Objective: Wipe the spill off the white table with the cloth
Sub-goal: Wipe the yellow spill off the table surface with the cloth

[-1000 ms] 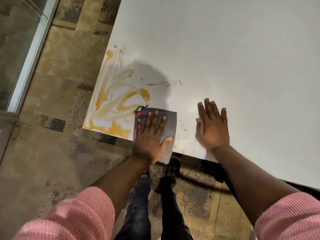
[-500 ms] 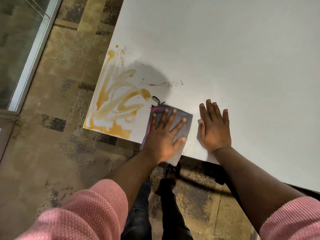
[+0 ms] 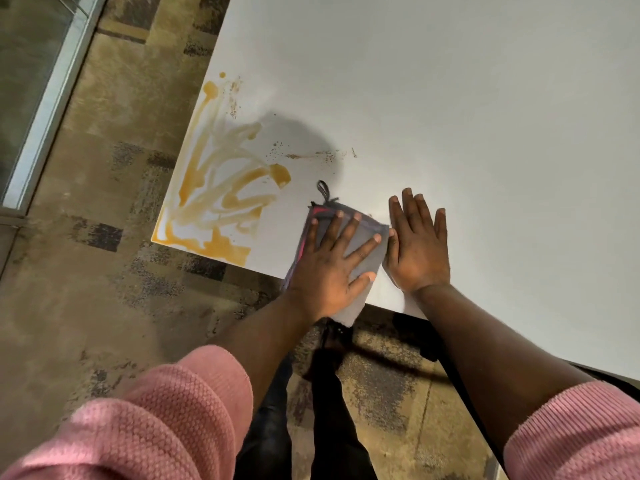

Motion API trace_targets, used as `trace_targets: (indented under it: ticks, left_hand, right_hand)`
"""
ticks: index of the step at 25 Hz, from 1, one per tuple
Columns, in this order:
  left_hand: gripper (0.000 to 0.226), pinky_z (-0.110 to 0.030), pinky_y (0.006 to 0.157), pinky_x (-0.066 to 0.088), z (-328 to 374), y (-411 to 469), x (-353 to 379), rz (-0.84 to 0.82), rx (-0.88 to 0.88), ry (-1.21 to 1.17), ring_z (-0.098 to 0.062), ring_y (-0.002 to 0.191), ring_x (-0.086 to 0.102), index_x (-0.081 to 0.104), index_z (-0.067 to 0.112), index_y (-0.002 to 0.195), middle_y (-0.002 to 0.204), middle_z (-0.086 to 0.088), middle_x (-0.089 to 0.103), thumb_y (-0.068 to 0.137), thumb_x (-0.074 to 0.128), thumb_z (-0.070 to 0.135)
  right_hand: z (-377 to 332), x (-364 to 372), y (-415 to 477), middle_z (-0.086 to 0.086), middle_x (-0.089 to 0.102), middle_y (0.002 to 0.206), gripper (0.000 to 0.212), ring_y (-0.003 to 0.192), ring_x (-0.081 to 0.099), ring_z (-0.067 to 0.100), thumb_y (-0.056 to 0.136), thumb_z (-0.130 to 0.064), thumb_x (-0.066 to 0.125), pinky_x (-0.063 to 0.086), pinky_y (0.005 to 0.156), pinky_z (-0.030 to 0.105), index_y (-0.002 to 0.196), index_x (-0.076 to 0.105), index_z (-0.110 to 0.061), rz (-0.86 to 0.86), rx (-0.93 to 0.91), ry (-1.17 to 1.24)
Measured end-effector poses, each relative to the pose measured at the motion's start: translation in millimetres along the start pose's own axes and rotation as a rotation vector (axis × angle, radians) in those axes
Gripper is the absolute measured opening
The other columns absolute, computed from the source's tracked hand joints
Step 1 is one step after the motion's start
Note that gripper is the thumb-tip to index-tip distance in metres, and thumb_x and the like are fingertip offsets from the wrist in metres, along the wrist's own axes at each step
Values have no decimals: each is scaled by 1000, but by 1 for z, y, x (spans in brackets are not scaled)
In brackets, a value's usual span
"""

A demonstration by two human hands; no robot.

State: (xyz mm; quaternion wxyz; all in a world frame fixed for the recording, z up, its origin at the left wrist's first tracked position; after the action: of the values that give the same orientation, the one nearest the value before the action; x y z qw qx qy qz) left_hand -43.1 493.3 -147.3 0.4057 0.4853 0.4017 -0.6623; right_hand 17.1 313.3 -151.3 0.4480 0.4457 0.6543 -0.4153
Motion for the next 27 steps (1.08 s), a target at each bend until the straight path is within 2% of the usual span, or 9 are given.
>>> trace_targets:
  ticks: [4, 8, 12, 16, 18, 20, 24, 27]
  left_hand:
    - [66, -63, 127, 3, 23, -43, 19, -24, 82, 26, -33, 162, -3, 16, 39, 164, 176, -8, 4, 104, 28, 64]
    - [63, -60, 128, 6, 7, -49, 15, -10, 81, -12, -28, 162, 1, 19, 43, 163, 175, -3, 9, 104, 31, 62]
    - [63, -63, 127, 6, -50, 4, -7, 7, -108, -26, -35, 161, 4, 8, 45, 164, 176, -6, 4, 104, 16, 65]
    - [63, -56, 129, -1, -82, 35, -19, 47, -246, -23, -31, 162, 7, 19, 40, 164, 175, -6, 9, 105, 23, 62]
    - [65, -53, 129, -7, -67, 24, -15, 40, -221, -32, -32, 162, 0, 13, 36, 165, 176, -7, 2, 106, 22, 61]
    - [67, -52, 128, -11, -41, -1, -7, 21, -152, -1, -34, 162, -4, 4, 34, 166, 175, -10, -5, 106, 22, 60]
    - [66, -61, 128, 1, 20, -52, 14, -15, -24, -16, -36, 162, -2, 11, 36, 165, 175, -10, -1, 106, 30, 58]
    - [65, -64, 127, 4, 48, -35, 16, -60, 21, -28, -36, 161, -4, 10, 38, 165, 176, -7, 1, 106, 28, 59]
  right_hand:
    - [1, 1, 0, 7, 15, 174, 59, 161, 10, 27, 109, -38, 22, 2, 129, 54, 165, 21, -20, 10, -14, -3]
    - [1, 0, 0, 6, 14, 174, 59, 161, 9, 26, 109, -37, 23, 3, 129, 54, 165, 20, -21, 4, 1, -7]
    - [-1, -3, 0, 5, 13, 174, 60, 161, 9, 25, 107, -34, 25, 2, 129, 53, 165, 20, -21, -12, 14, -1]
    - [-3, -10, 0, 7, 22, 172, 62, 160, 15, 25, 103, -29, 26, 3, 130, 51, 163, 30, -12, 14, 13, 127]
    - [0, -19, -2, 12, 28, 170, 61, 159, 20, 30, 101, -23, 30, 7, 130, 51, 160, 37, -7, 39, 2, 246]
    - [14, -27, -8, 16, 31, 168, 61, 157, 24, 34, 99, -19, 34, 11, 129, 53, 157, 40, -4, 48, 11, 251]
    - [46, -30, -25, 16, 30, 168, 64, 157, 24, 34, 96, -19, 35, 13, 128, 57, 158, 38, -3, 38, 68, 115]
    - [48, -25, -24, 15, 30, 168, 64, 157, 23, 33, 96, -19, 37, 13, 128, 55, 158, 37, -4, 48, 56, 107]
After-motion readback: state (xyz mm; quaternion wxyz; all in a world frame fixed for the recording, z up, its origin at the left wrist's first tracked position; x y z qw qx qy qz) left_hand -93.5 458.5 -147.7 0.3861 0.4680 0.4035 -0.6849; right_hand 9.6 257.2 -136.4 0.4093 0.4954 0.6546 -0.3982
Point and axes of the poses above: each hand's wrist, its own y-axis towards the middle knuckle, its own x-axis out of the palm, z = x × y, the point moved 4 cm from there along y, towards the middle knuckle
